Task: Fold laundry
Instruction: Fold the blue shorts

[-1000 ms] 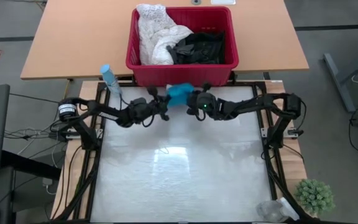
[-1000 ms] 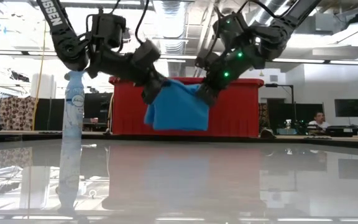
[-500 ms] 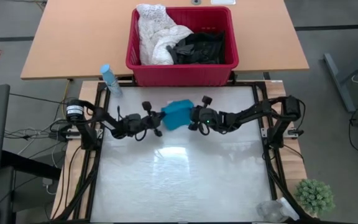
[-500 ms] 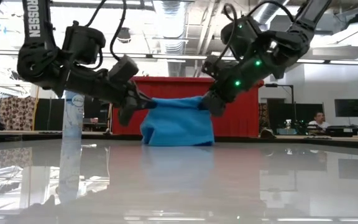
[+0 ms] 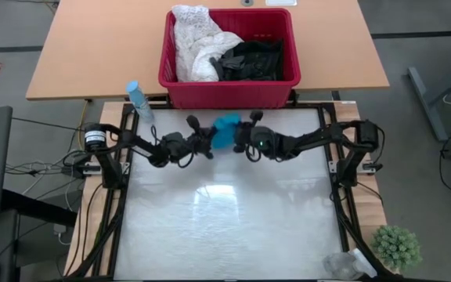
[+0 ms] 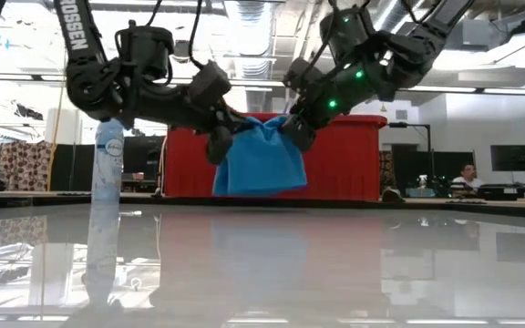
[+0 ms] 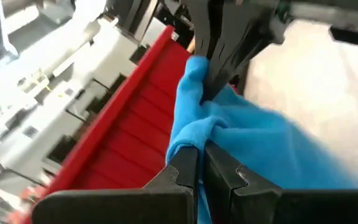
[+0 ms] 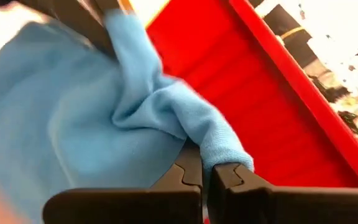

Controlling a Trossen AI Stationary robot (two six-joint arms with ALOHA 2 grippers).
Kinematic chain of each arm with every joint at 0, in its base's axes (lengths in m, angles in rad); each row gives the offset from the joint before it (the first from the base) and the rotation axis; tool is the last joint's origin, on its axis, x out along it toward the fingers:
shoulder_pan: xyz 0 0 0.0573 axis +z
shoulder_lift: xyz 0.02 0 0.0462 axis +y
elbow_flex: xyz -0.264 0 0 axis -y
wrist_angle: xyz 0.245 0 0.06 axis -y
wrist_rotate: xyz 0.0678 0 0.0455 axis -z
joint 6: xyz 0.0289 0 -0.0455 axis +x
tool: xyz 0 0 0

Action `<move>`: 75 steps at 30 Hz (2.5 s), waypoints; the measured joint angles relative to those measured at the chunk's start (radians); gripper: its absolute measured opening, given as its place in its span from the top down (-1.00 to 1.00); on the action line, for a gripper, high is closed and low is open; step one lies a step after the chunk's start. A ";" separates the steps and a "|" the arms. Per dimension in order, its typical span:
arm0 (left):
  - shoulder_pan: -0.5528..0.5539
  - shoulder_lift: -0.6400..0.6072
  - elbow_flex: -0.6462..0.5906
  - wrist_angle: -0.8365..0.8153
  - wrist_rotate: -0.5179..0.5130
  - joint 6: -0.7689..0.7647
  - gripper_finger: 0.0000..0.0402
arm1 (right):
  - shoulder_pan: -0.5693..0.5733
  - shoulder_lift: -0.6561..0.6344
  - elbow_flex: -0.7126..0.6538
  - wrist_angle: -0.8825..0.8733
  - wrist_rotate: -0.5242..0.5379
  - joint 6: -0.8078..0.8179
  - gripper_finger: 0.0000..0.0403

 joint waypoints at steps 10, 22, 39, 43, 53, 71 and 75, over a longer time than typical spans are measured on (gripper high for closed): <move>0.088 0.022 0.036 -0.016 0.101 0.320 1.00 | -0.073 0.000 0.004 0.033 0.008 -0.149 0.91; 0.062 0.327 0.125 0.269 -0.024 0.568 1.00 | -0.079 0.240 0.023 0.321 0.041 -0.382 0.91; -0.137 0.327 0.100 0.271 -0.266 0.475 1.00 | 0.128 0.327 0.043 0.229 0.266 -0.253 0.89; -0.162 0.327 0.055 0.271 -0.319 0.468 1.00 | 0.155 0.321 0.005 0.230 0.294 -0.169 0.87; -0.160 0.327 0.030 0.271 -0.351 0.455 1.00 | 0.116 0.256 -0.026 0.264 0.299 -0.088 0.80; -0.031 0.301 0.080 0.274 -0.306 0.490 1.00 | 0.047 0.251 -0.026 0.401 0.294 -0.130 0.83; -0.031 0.272 0.080 0.274 -0.318 0.444 1.00 | 0.065 0.251 -0.026 0.412 0.294 -0.129 0.84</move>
